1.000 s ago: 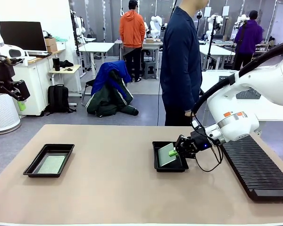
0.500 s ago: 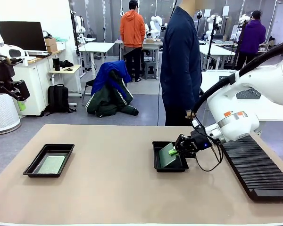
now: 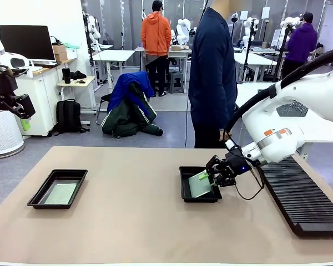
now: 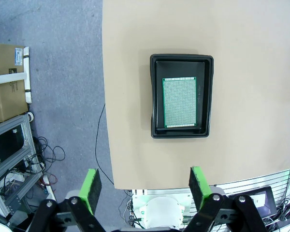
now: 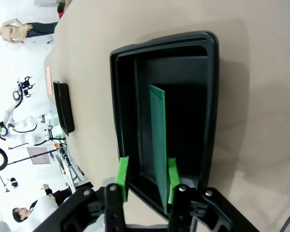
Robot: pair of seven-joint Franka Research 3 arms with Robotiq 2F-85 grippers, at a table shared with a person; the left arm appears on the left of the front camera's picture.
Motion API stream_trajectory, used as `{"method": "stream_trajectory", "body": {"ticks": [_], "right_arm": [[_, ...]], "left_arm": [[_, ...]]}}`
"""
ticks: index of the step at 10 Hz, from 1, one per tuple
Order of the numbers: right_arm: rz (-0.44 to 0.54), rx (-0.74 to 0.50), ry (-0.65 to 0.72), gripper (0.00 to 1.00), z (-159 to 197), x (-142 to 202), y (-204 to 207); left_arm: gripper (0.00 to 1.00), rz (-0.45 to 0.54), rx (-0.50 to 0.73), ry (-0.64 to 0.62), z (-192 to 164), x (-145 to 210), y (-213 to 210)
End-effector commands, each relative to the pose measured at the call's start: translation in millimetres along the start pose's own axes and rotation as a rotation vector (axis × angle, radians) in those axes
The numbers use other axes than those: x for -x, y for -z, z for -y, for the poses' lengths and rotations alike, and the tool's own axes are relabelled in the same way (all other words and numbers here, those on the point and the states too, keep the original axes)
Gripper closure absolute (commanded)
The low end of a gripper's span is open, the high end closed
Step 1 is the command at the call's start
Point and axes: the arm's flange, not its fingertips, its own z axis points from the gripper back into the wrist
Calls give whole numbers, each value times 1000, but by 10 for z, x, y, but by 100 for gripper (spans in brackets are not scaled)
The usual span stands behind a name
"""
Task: Inspect and transfer BCBs to ESD trays.
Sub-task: Pick up the Blank PCB from the PCB Rack and place it in the right ESD tray.
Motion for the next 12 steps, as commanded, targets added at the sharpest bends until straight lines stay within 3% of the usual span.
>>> {"method": "stream_trajectory", "body": {"ticks": [1,4,8,9,10,11,12], "right_arm": [[-4,72,16,48,-196,2,-89],[-31,185,-3,31,-510,-85,-214],[-55,440,14,10,-944,-199,-323],[-50,496,30,13,-1024,-197,-358],[-43,513,28,0,-1092,-180,-408],[-42,522,27,3,-1142,-157,-452],[-42,535,34,0,-1172,-138,-488]], "left_arm": [[3,0,-1,-2,-5,9,13],[3,0,-1,-2,-5,9,13],[3,0,-1,-2,-5,9,13],[3,0,-1,-2,-5,9,13],[3,0,-1,-2,-5,9,13],[3,0,-1,-2,-5,9,13],[3,0,-1,-2,-5,9,13]]}}
